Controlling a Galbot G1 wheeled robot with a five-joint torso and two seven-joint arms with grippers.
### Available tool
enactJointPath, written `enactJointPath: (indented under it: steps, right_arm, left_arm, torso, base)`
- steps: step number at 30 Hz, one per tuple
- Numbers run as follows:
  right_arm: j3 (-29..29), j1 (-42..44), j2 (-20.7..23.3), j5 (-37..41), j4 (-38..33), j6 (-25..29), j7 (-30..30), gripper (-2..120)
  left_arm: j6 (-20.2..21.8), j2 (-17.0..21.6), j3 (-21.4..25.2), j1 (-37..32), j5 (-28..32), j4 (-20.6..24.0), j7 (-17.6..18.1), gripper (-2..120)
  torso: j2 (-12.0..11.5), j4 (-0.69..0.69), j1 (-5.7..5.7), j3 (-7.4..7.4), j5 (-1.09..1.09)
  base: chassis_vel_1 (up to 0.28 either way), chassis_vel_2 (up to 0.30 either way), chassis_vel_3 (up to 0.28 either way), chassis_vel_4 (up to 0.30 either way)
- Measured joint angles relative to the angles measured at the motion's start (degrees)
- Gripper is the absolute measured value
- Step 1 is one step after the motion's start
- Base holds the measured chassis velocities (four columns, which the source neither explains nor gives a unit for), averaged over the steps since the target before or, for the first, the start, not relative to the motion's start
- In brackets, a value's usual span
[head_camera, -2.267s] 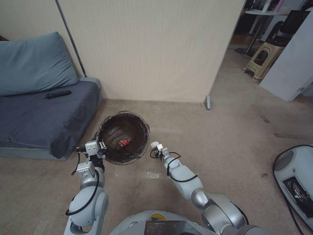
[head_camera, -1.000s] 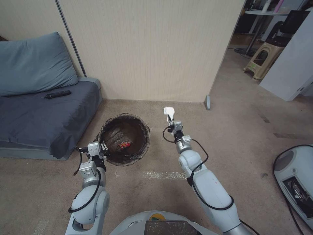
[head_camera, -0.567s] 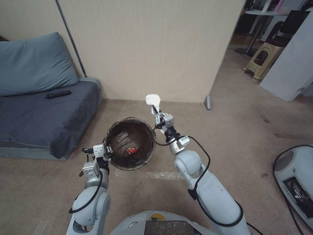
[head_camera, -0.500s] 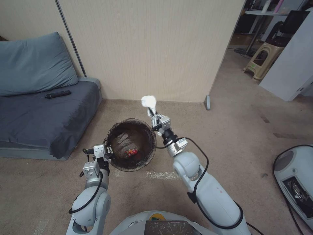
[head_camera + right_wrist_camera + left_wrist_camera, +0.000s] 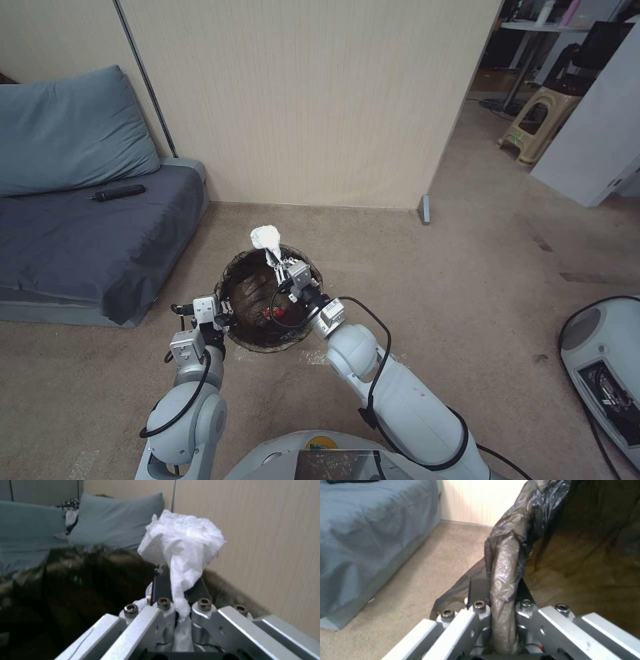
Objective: Pick up the trash bin, then pick up the garbage from the floor and place it into the trash bin.
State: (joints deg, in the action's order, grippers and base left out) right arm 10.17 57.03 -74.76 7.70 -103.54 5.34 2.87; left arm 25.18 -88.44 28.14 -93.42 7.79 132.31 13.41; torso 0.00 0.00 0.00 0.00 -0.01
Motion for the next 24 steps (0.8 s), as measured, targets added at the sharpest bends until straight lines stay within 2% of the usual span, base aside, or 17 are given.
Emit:
enactJointPath:
  steps: [11,20,23,24]
  right_arm:
    - [2.0,-0.3,0.1,0.8,4.7,-0.4,0.5,0]
    - [2.2,0.4,-0.1,1.0,5.9,-0.7,0.6,-2]
    - [2.2,0.9,-0.1,0.6,6.1,-0.6,0.5,10]
    - [2.2,0.9,-0.1,0.6,6.1,-0.6,0.5,10]
  left_arm:
    - [-0.2,-0.1,-0.3,0.0,0.1,0.3,0.3,0]
    - [-0.4,-0.1,0.0,0.3,0.8,0.5,0.9,0]
    - [-0.4,-0.2,-0.1,0.4,0.8,0.5,1.0,0]
    - [-0.4,-0.2,-0.1,0.4,0.8,0.5,1.0,0]
  torso:
    - [0.0,0.00,0.00,0.01,0.00]
    - [0.0,0.00,0.00,0.00,0.01]
    - [0.0,0.00,0.00,0.01,0.01]
    - [0.0,0.00,0.00,0.01,0.01]
  base:
    - [0.000,0.000,0.000,0.000]
    - [0.000,0.000,0.000,0.000]
    - [0.000,0.000,0.000,0.000]
    - [0.000,0.000,0.000,0.000]
